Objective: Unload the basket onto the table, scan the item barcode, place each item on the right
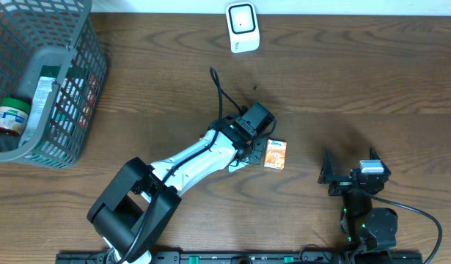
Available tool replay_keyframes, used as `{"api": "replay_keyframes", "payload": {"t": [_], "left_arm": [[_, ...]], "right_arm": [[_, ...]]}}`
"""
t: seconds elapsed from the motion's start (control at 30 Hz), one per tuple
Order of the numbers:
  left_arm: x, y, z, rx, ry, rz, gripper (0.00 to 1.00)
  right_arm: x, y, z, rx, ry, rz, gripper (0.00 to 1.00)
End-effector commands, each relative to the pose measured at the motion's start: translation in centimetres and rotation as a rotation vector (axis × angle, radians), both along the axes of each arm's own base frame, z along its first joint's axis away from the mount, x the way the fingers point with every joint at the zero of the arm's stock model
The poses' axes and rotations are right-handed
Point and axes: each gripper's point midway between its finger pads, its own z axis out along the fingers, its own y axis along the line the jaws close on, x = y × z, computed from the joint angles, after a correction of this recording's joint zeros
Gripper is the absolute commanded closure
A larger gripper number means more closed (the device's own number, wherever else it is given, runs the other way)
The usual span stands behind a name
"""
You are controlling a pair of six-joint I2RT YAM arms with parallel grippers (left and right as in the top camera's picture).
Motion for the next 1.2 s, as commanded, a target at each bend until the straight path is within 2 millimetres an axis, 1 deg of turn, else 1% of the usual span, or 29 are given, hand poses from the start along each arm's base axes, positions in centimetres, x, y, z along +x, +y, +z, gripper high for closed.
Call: {"api": "replay_keyframes", "payload": {"t": [0.0,0.07,0.13,0.2,0.3,0.4,0.5,0.53,0.6,0.63,0.67,0.73,0.77,0.8,0.87,0.93,1.0,1.03,1.07,1.1,1.17], "left_arm": [[0.7,0.3,-0.8,0.038,-0.013,0.030,0.92],[0.3,0.3,-1.8,0.044,0.020,0.047,0.92],[-0.3,0.0,-2.7,0.032,0.063,0.033,0.92],[-0.9,0.1,-3.2,0.037,0.094,0.022,0.92],[-1.1,0.5,-2.9,0.058,0.092,-0.024,0.92],[-0.6,1.7,-1.5,0.094,0.057,-0.009,0.92],[0.1,2.5,1.1,0.094,0.003,-0.021,0.93],[0.5,2.5,2.3,0.079,-0.028,-0.045,0.92],[1.1,2.5,5.4,0.041,-0.099,-0.078,0.92],[1.6,2.5,7.5,0.010,-0.151,-0.088,0.86],[2.0,2.5,9.4,-0.016,-0.194,-0.090,0.77],[3.2,3.2,14.1,-0.075,-0.301,-0.057,0.69],[3.9,4.0,16.6,-0.096,-0.358,-0.027,0.66],[4.8,5.4,19.6,-0.116,-0.433,0.013,0.62],[5.9,8.6,24.3,-0.121,-0.554,0.078,0.60],[7.0,12.3,28.0,-0.110,-0.654,0.172,0.55],[7.7,16.9,31.5,-0.105,-0.741,0.292,0.55],[7.9,19.2,32.8,-0.097,-0.776,0.351,0.54],[8.1,21.4,34.0,-0.088,-0.808,0.409,0.51],[8.1,24.1,35.1,-0.073,-0.839,0.479,0.48],[8.0,29.0,36.7,-0.030,-0.883,0.604,0.45]], "right_arm": [[0.0,-0.1,0.0,-0.004,-0.002,-0.005,0.01],[0.0,-0.1,0.0,-0.004,-0.002,-0.005,0.01],[0.0,-0.1,0.0,-0.005,-0.002,-0.005,0.01],[0.0,-0.1,0.0,-0.005,-0.002,-0.004,0.01],[0.0,-0.1,0.0,-0.005,-0.002,-0.005,0.01],[0.0,-0.1,0.0,-0.005,-0.002,-0.005,0.01],[0.0,-0.1,0.0,-0.005,-0.002,-0.005,0.01],[0.0,-0.1,0.0,-0.005,-0.002,-0.004,0.01],[0.0,-0.1,0.0,-0.005,-0.002,-0.005,0.01],[0.0,-0.1,0.0,-0.005,-0.002,-0.005,0.01],[0.0,-0.1,0.0,-0.004,-0.002,-0.005,0.01],[0.0,-0.1,0.0,-0.005,-0.002,-0.004,0.01],[0.0,-0.1,0.0,-0.004,-0.002,-0.005,0.01],[0.0,-0.1,0.0,-0.005,-0.002,-0.005,0.01],[0.0,-0.1,0.0,-0.004,-0.002,-0.004,0.01],[0.0,-0.1,0.0,-0.004,-0.002,-0.004,0.01],[0.0,-0.1,0.0,-0.005,-0.002,-0.005,0.01],[0.0,-0.1,0.0,-0.004,-0.002,-0.005,0.01],[0.0,-0.1,0.0,-0.005,-0.002,-0.005,0.01],[0.0,-0.1,0.0,-0.005,-0.002,-0.005,0.01],[0.0,-0.1,0.0,-0.005,-0.002,-0.005,0.01]]}}
